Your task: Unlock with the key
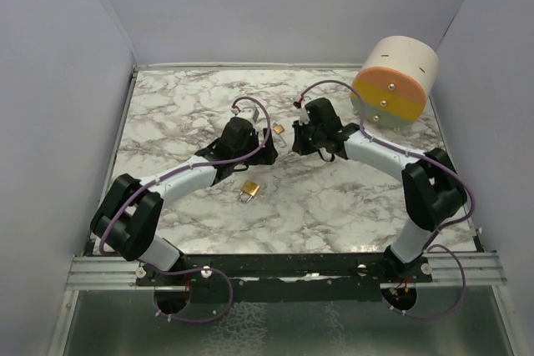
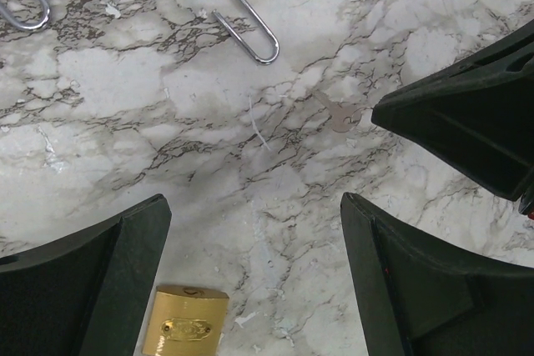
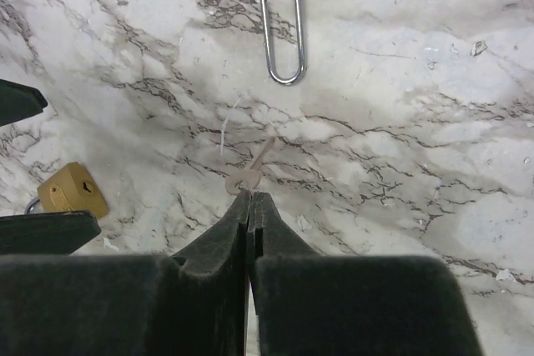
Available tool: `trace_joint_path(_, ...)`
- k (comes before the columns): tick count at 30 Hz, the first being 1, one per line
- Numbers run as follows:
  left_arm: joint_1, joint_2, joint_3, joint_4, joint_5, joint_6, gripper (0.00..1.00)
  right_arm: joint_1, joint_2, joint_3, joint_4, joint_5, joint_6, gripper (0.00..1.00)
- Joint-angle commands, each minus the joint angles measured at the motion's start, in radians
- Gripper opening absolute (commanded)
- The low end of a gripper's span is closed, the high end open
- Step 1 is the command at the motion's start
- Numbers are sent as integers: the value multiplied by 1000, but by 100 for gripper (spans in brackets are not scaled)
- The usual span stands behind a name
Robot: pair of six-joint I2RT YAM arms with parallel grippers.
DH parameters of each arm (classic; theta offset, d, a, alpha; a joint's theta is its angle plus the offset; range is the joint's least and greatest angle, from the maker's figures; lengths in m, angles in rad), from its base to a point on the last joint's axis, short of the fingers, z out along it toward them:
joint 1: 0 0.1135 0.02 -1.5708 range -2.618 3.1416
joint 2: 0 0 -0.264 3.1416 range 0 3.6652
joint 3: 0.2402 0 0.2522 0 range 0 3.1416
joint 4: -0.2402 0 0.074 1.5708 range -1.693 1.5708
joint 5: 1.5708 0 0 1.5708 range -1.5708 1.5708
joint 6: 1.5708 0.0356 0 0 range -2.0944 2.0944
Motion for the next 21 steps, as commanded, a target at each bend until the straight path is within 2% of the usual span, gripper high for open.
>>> trace_joint_path(1, 5, -32, -18, 87, 37, 18, 86, 8, -51, 24, 29, 7, 8, 1)
trace_joint_path(9, 4, -55, -148, 366, 38, 26, 86, 8, -109, 54, 25, 32, -1, 1)
trace_joint_path(21, -2, -47, -331, 852, 42, 176, 82, 8, -124, 130, -6, 25, 1, 1)
